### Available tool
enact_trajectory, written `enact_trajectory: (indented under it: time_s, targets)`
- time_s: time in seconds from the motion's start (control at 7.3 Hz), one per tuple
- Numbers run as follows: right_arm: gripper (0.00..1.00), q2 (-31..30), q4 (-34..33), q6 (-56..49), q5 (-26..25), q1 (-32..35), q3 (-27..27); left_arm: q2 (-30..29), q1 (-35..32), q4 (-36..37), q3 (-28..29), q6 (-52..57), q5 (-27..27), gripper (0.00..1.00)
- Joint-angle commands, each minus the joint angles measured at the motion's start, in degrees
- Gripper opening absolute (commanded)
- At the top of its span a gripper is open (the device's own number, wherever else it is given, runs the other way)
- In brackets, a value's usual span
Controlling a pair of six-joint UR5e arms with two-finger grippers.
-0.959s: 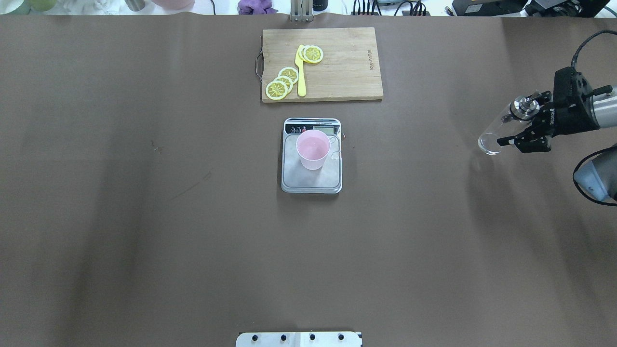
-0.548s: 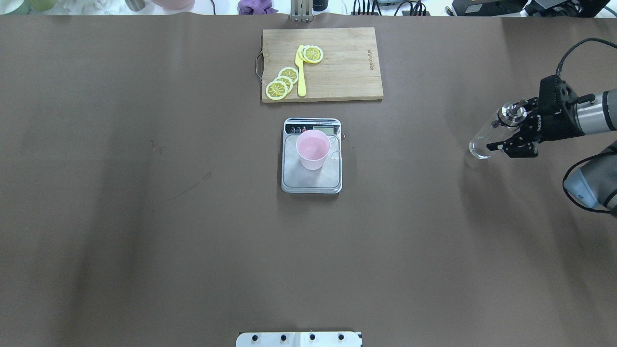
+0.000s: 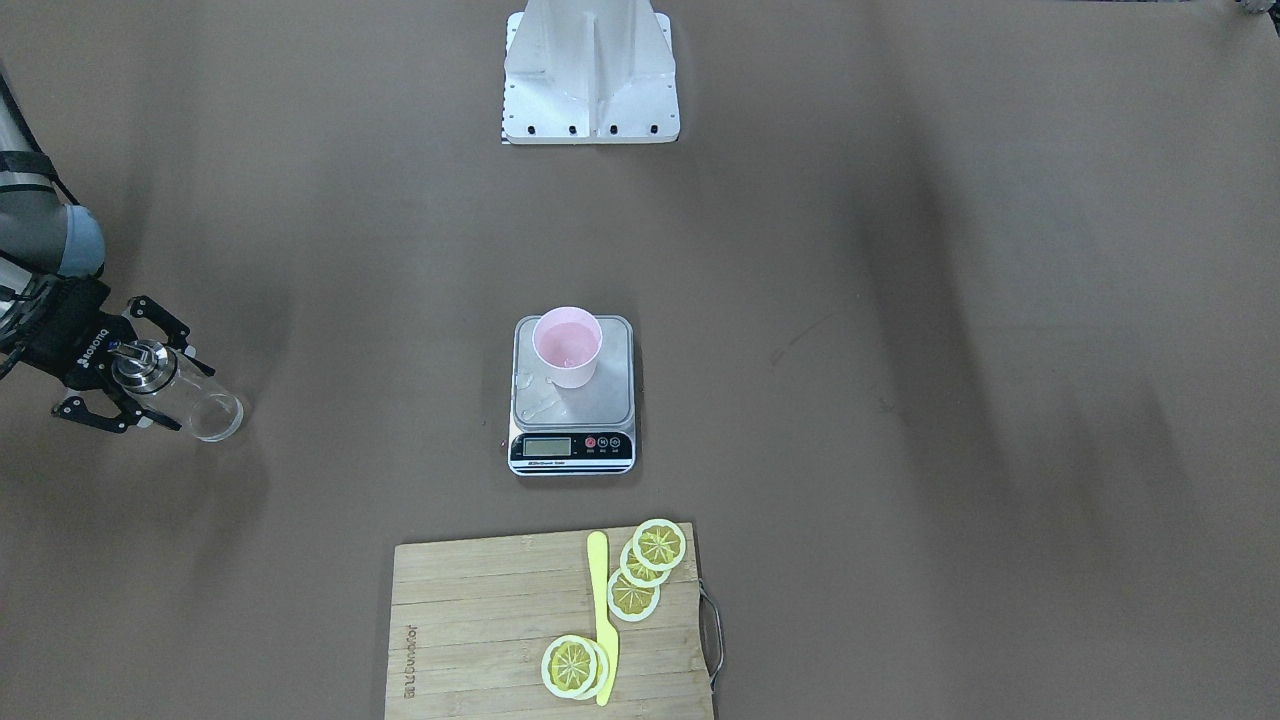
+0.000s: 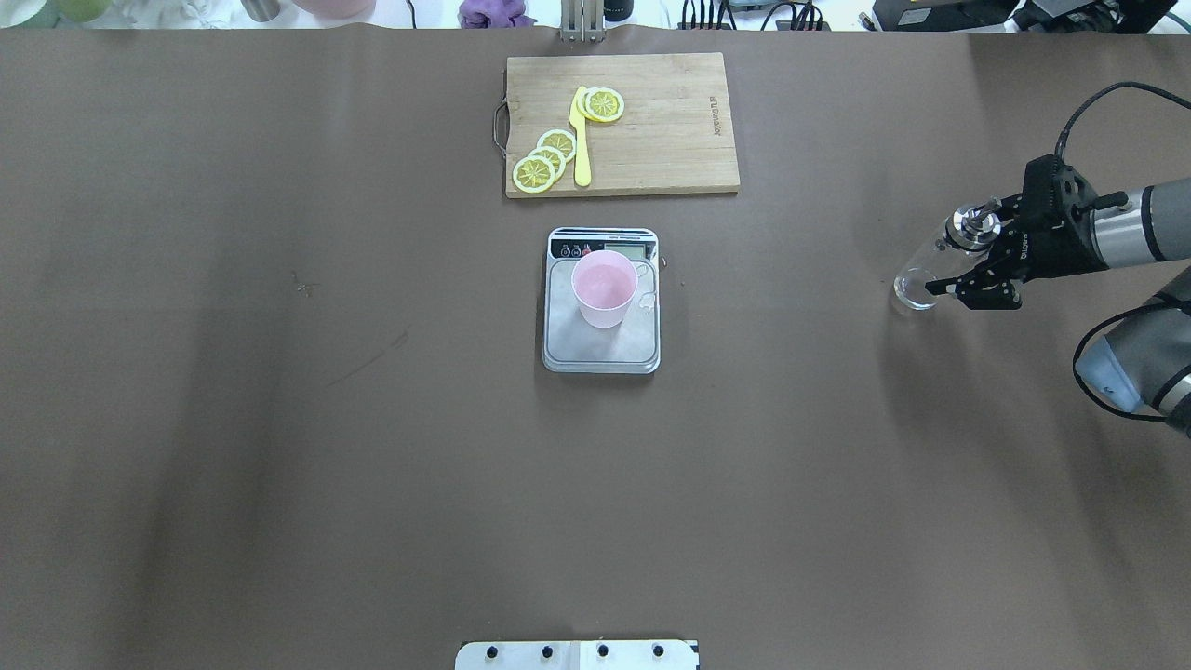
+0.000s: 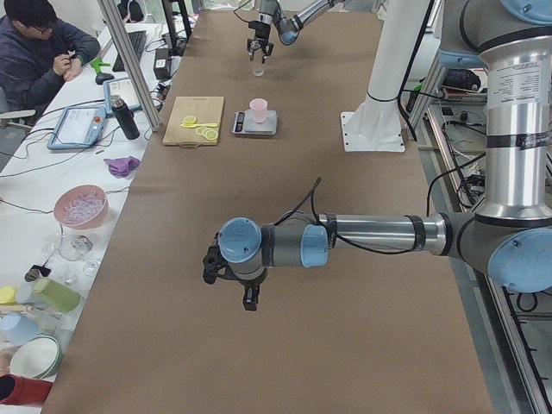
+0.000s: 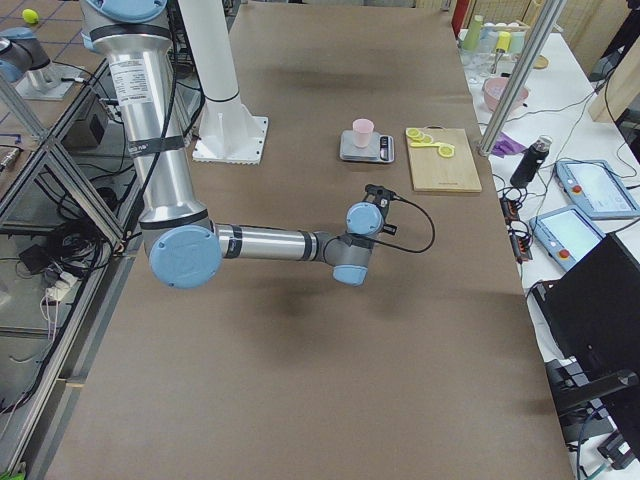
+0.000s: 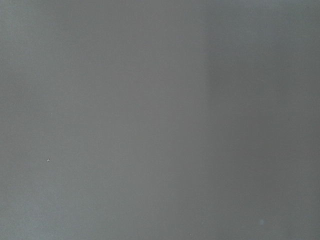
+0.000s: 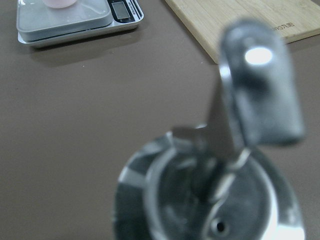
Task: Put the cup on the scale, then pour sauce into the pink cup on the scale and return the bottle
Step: 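Lower the glass sauce bottle onto the table with the right gripper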
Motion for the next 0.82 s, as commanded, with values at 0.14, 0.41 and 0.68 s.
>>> enact_trajectory:
  time_s: [0.14, 0.41, 0.68]
  targets:
    - [0.23, 0.00, 0.07, 0.02, -0.09, -0.22, 0.27, 0.05, 0.00, 0.00, -0.05, 0.00, -0.06, 0.98]
    - [0.80, 0.09, -0.02, 0.19, -0.09, -0.31, 0.36, -0.03, 0.00, 0.00, -0.14, 0.00, -0.06, 0.98]
    - [1.00, 0.09, -0.11, 0.80, 0.00, -0.22, 0.36, -0.03, 0.00, 0.00, -0.32, 0.00, -0.06, 0.98]
